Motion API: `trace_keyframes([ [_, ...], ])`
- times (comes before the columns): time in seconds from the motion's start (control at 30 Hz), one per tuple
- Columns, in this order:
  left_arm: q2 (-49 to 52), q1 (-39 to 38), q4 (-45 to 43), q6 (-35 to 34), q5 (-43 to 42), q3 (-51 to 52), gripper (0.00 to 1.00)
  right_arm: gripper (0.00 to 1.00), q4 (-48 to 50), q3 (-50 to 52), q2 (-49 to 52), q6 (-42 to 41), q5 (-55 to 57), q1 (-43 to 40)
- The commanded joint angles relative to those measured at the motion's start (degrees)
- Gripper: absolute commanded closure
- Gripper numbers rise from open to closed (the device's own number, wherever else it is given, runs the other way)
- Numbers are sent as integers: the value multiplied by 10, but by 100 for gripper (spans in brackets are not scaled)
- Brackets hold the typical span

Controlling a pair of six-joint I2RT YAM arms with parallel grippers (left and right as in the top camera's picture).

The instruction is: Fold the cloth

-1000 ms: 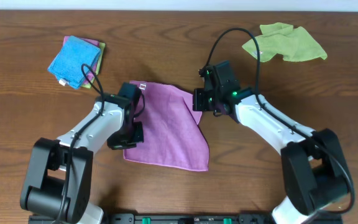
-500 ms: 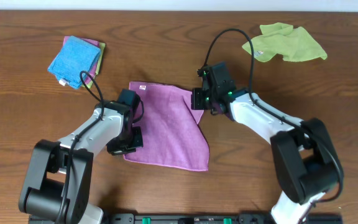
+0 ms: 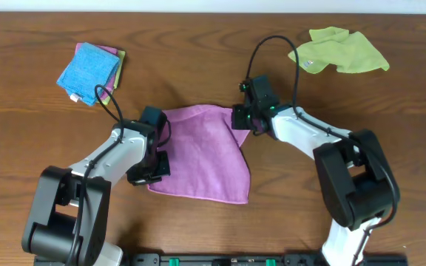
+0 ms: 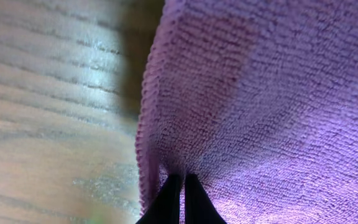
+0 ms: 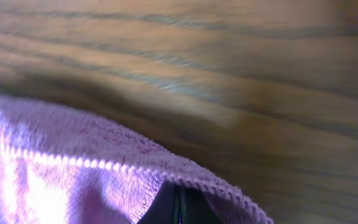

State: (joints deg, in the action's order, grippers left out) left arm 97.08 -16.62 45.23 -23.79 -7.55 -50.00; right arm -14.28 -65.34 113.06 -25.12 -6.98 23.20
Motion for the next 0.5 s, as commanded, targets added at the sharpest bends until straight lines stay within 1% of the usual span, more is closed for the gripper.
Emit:
trace_keyframes([
  [0.0,7,-2,12,-2,0,18,94,98,-5,-7,14,8,36,-32],
  [0.17,7,-1,19,-2,0,18,94,99,-14,-28,14,11,36,-64],
  [0.33,7,-1,21,-2,0,18,94,98,-37,-64,14,38,34,-69],
  [0.47,7,-1,16,-2,-13,16,94,98,-113,-126,12,58,31,-67],
])
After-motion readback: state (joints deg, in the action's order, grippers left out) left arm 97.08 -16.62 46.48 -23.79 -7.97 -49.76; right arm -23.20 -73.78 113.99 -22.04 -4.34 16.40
